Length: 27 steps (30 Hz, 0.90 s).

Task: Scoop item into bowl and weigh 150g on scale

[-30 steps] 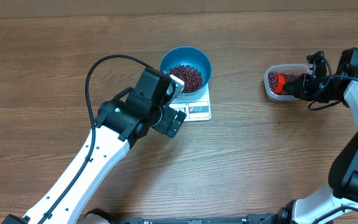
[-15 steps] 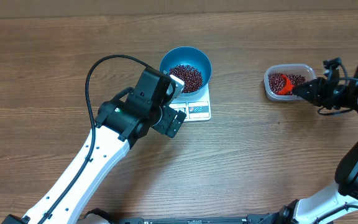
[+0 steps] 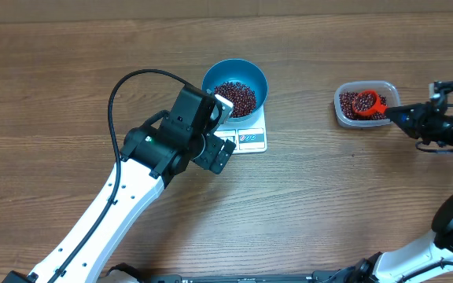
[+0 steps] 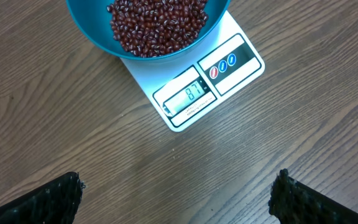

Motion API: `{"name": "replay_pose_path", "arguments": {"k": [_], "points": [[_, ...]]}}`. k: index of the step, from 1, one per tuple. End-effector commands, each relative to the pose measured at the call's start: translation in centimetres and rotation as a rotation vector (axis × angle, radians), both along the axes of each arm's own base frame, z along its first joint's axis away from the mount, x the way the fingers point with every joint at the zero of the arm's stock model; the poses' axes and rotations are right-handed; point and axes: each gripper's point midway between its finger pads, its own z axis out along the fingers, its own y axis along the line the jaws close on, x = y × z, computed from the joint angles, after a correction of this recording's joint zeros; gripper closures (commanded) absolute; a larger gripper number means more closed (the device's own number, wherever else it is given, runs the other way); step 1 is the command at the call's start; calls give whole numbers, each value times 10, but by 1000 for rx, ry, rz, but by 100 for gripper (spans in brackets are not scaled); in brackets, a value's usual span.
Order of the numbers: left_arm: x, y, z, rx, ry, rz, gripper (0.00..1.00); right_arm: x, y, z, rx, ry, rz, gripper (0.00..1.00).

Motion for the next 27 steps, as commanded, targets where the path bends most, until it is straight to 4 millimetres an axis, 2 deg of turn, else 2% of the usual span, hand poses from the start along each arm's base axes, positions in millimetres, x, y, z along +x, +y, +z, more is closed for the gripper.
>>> {"name": "replay_pose_path", "arguments": {"k": [1,8,14,17,23,26,27], "points": [[-1,-1,9,-13,-24,-17,0,0,1,20,123,-80,-9,96],[-1,-1,9,-13,-24,-17,0,-2,5,26,177,-83,-8,97],[-1,-1,9,-13,-24,-17,0,0,15,58,325,-194,20,96],[-1,-1,9,-13,-24,-17,0,1,21,65,357,-215,39,96],[-1,-1,9,-13,-24,-17,0,9,55,73,366,-202,125,96],[-1,-1,9,-13,-24,-17,0,16,81,83,354,-218,207,96],[-1,-1,9,-13,-24,-17,0,20,100,89,339,-221,262,96]]}}
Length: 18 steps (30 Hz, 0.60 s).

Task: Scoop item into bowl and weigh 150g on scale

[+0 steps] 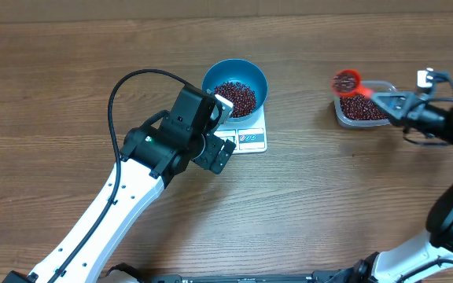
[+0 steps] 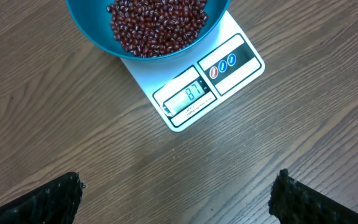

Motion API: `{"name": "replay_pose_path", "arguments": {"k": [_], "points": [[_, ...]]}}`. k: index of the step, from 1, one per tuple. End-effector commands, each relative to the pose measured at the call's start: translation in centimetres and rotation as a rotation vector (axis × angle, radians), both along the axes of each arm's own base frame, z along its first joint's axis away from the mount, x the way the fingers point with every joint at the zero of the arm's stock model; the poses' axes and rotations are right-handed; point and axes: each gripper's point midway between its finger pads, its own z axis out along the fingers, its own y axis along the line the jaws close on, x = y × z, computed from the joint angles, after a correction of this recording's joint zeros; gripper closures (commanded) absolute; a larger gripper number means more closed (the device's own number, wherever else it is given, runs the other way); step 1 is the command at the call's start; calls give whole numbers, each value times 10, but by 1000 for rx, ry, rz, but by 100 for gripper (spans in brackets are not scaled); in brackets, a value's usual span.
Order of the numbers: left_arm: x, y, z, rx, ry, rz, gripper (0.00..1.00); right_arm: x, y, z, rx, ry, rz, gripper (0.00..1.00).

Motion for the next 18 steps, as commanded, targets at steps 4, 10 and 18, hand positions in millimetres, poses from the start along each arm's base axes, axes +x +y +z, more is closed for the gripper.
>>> {"name": "replay_pose_path", "arguments": {"k": [4,10,18], "points": [[-1,-1,9,-13,-24,-17,0,22,66,39,-24,-83,171,96],[-1,-1,9,-13,-24,-17,0,34,117,49,-58,-101,262,96],[-1,-1,9,-13,-24,-17,0,43,172,29,-221,-110,298,96]]}}
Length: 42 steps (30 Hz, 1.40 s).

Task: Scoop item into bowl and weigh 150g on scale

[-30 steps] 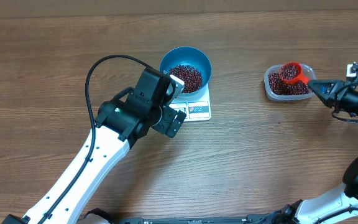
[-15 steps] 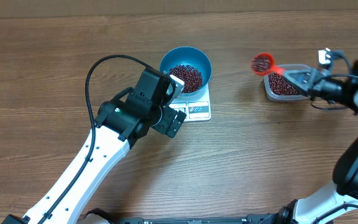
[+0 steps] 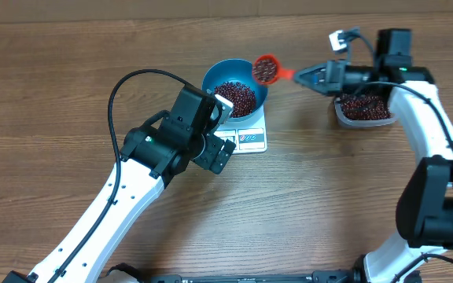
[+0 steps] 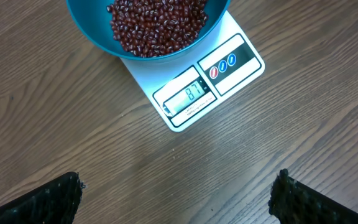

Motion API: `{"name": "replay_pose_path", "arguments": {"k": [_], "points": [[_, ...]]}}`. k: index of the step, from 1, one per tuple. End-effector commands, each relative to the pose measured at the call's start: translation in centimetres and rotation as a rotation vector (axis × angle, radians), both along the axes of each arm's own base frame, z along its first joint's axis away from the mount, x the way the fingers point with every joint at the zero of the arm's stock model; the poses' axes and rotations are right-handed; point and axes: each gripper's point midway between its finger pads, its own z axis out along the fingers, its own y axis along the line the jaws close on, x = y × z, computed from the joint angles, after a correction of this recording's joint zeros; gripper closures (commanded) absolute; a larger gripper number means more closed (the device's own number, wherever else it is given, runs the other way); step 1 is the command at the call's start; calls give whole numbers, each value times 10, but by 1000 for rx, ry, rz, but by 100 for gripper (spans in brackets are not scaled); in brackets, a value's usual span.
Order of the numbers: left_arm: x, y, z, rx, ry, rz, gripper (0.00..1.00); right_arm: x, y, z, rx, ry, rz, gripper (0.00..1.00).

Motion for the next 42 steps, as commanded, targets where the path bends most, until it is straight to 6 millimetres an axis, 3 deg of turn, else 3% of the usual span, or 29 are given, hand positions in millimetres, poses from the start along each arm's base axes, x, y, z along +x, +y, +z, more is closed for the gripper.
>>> {"name": "replay_pose_path", "arguments": {"k": [1,8,20,26,42], "points": [[-1,-1,9,-13,-24,-17,0,11,16,-8,-130,-12,-46,96],[-1,-1,9,-13,-24,-17,0,11,48,-21,-258,-31,-45,96],[-1,-1,9,-13,-24,-17,0,18,70,-5,-428,-126,-68,96],[-1,-1,9,-13,-24,-17,0,15,72,-15,-561,-132,-91,96],[-1,-1,9,-13,-24,-17,0,8,74,-15,-576,-129,-69,96]]}}
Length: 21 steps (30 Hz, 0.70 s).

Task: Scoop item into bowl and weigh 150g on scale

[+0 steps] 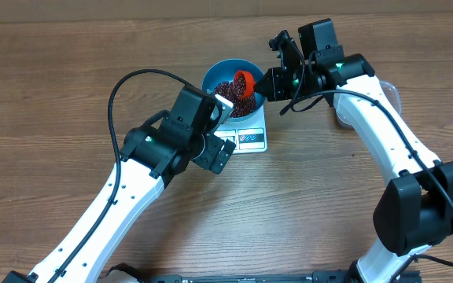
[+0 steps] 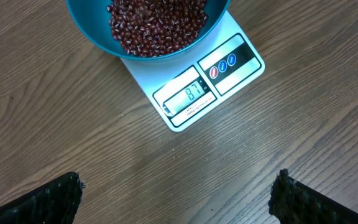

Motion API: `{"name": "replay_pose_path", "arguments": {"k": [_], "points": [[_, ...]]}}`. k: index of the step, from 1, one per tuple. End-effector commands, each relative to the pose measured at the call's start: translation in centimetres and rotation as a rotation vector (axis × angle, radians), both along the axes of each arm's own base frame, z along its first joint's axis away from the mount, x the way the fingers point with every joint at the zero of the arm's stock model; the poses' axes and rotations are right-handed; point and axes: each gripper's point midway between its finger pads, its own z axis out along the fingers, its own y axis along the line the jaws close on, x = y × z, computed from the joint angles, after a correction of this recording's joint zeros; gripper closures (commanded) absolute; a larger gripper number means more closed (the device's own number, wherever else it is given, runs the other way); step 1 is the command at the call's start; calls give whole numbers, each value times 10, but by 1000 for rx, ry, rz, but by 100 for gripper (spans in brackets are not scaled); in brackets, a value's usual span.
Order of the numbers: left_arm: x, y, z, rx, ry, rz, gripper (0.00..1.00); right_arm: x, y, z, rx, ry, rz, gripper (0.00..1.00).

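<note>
A blue bowl (image 1: pixel 228 77) of red beans (image 2: pixel 157 25) stands on the white scale (image 2: pixel 229 46), whose display (image 2: pixel 189 94) reads 87. The red scoop (image 1: pixel 244 81) is tilted over the bowl's right half, and my right gripper (image 1: pixel 267 82) is shut on its handle. Beans at the top of the left wrist view look blurred. My left gripper (image 2: pixel 179 202) hangs open over bare table in front of the scale, fingers (image 2: pixel 55 199) wide apart and holding nothing.
The clear bean container (image 1: pixel 391 94) sits at the right, mostly hidden under my right forearm. My left arm (image 1: pixel 171 141) crosses the table from the lower left up to the scale. Wooden table (image 1: pixel 329 204) all round.
The scoop was level and full at the bowl's upper right rim; now it is tilted down over the beans inside the bowl. The display still reads 87. My left arm has not moved.
The scoop was down in the bean container at the right. It then stood full above the container's left edge, then at the bowl's rim, and now tips over the bowl. The left gripper stayed open by the scale, display at 87 throughout.
</note>
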Motion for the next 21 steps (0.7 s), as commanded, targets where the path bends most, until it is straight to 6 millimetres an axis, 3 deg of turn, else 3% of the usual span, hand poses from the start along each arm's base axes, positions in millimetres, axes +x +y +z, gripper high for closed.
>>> {"name": "replay_pose_path", "arguments": {"k": [1,21], "points": [[-1,-1,9,-13,-24,-17,1,7,0,27,10,-81,10,96],[-1,-1,9,-13,-24,-17,1,-2,-9,77,-26,-255,34,96]]}}
